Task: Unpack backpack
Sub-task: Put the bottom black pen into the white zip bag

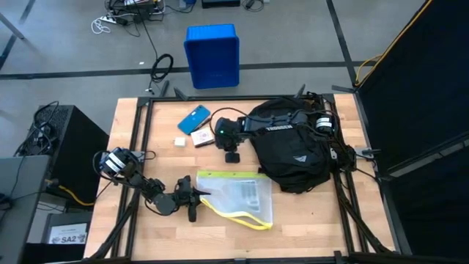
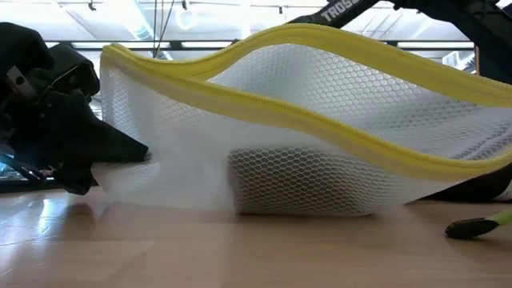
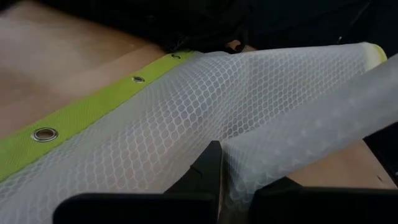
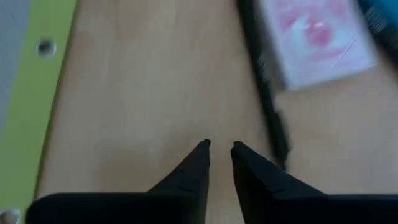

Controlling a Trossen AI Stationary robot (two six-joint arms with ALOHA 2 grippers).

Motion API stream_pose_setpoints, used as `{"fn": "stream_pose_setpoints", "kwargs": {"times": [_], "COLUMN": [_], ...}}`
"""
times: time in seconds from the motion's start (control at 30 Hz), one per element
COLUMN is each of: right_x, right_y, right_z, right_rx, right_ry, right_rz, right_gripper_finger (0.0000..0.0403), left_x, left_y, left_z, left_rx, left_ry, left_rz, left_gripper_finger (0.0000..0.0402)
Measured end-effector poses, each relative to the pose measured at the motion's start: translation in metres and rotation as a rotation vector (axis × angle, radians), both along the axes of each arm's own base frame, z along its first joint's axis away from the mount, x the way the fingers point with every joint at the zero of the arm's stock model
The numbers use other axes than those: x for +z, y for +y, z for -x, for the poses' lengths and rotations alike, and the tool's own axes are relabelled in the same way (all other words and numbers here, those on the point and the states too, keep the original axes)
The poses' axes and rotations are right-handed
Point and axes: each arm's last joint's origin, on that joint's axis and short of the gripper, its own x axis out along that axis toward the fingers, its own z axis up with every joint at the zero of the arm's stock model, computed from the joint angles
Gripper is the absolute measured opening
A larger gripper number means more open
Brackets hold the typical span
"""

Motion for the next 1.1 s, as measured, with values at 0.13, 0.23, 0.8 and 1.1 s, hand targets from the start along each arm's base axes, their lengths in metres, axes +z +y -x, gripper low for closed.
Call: {"fn": "stream_pose_setpoints", "kwargs": {"times": [0.13, 0.23, 0.8, 1.1], "right_x": [0.015, 0.015, -0.036, -0.039], "right_y": [-0.011, -0.019, -0.033, -0.028], "right_z": [-0.008, -0.009, -0.011, -0.003], "right_rx": [-0.027, -0.01, -0.059, -0.05], "right_ry": [-0.092, -0.103, 0.021, 0.097], "right_rz": [0.051, 0.053, 0.021, -0.1], "right_gripper_finger": [0.0084, 0.0113, 0.0162, 0.0014], "left_x": [0.0, 0.0, 0.001, 0.003], "left_y": [0.0, -0.001, -0.002, -0.003], "left_z": [0.0, 0.0, -0.001, -0.002], "left_rx": [-0.007, -0.021, -0.04, -0.039], "left_ry": [0.0, 0.002, -0.002, -0.017], "left_rz": [0.003, 0.008, 0.02, 0.032], "left_gripper_finger": [0.0, 0.0, 0.0, 0.0]}}
